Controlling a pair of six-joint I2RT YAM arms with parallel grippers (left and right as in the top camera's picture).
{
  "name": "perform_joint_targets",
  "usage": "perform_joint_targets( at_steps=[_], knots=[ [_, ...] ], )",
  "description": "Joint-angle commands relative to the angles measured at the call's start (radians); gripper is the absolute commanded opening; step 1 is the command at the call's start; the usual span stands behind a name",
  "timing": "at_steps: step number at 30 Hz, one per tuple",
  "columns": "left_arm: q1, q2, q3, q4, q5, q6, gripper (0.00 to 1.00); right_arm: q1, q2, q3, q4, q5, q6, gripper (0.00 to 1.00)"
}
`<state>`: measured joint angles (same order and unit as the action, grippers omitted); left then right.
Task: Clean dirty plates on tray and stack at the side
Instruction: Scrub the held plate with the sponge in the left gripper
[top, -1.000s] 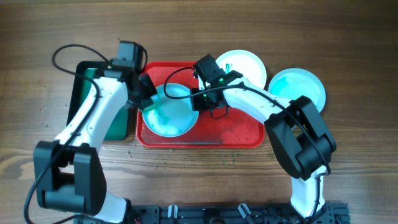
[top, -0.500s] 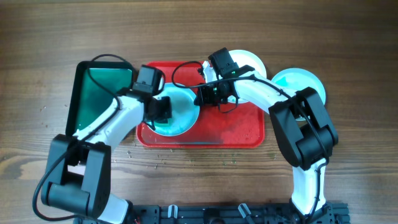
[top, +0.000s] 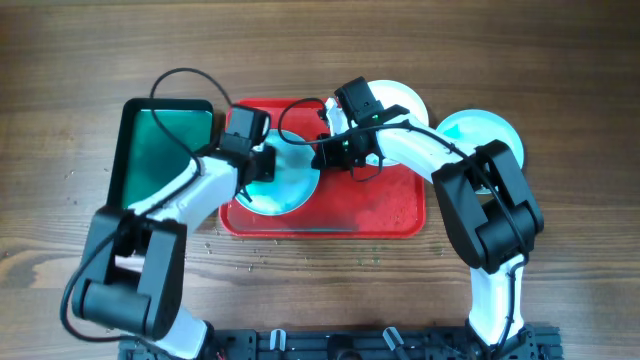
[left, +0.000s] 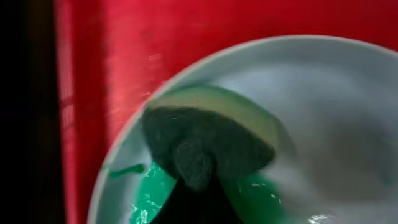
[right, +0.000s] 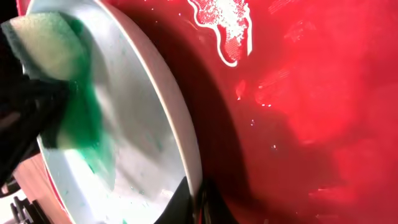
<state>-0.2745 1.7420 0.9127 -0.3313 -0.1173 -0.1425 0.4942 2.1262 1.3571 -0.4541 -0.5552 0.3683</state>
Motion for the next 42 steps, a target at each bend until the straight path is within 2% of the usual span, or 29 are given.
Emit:
perform_joint_targets(
  at_steps=[1,3,7,10,12,13,16,18,22,25,27,29,30,31,33,38,42],
  knots=[
    [0.051,0.054,-0.01,-0.117,-0.157,-0.261,0.04,0.005,0.024,-0.007,0.003,-0.052,-0.013,0.04],
    [0.052,0.05,-0.009,-0.182,-0.092,-0.312,0.04,0.005,0.024,-0.007,0.005,-0.052,-0.013,0.04],
    [0.051,0.043,0.012,-0.291,0.219,-0.303,0.04,0.005,0.024,-0.007,0.006,-0.052,-0.014,0.04],
    [0.051,0.043,0.025,-0.297,0.525,-0.13,0.04,0.005,0.024,-0.007,0.005,-0.052,-0.014,0.04],
    [0.051,0.043,0.026,-0.294,0.77,0.053,0.04,0.005,0.024,-0.007,0.005,-0.052,-0.014,0.04],
    [0.051,0.043,0.026,-0.294,0.811,0.092,0.04,0.005,0.024,-0.007,0.005,-0.052,-0.013,0.04],
    [0.051,0.043,0.026,-0.259,0.785,0.116,0.04,0.005,0.024,-0.007,0.005,-0.052,-0.014,0.04],
    [0.051,0.043,0.026,-0.211,0.648,0.062,0.04,0.005,0.024,-0.007,0.004,-0.052,-0.014,0.04],
    [0.051,0.043,0.026,-0.131,0.06,-0.261,0.04,0.005,0.024,-0.007,0.005,-0.051,-0.014,0.04],
    [0.051,0.043,0.026,-0.129,-0.177,-0.366,0.04,0.005,0.024,-0.007,0.005,-0.051,-0.014,0.04],
    [0.051,0.043,0.026,-0.146,-0.234,-0.407,0.04,0.005,0.024,-0.007,0.005,-0.051,-0.014,0.04],
    [0.051,0.043,0.026,-0.19,-0.239,-0.473,0.04,0.005,0.024,-0.007,0.005,-0.048,-0.013,0.04],
    [0.051,0.043,0.026,-0.234,-0.235,-0.543,0.04,0.005,0.024,-0.007,0.005,-0.048,-0.013,0.04],
    [0.051,0.043,0.026,-0.286,-0.198,-0.629,0.04,0.005,0.024,-0.007,0.005,-0.048,-0.013,0.04],
    [0.051,0.043,0.025,-0.349,-0.059,-0.697,0.04,0.005,0.024,-0.007,0.005,-0.048,-0.013,0.04],
    [0.038,0.043,0.024,-0.388,0.374,-0.703,0.04,0.005,0.024,-0.007,0.005,-0.048,-0.013,0.04],
    [0.028,0.043,0.024,-0.383,0.608,-0.702,0.04,0.005,0.024,-0.007,0.005,-0.048,-0.013,0.04]
  ],
)
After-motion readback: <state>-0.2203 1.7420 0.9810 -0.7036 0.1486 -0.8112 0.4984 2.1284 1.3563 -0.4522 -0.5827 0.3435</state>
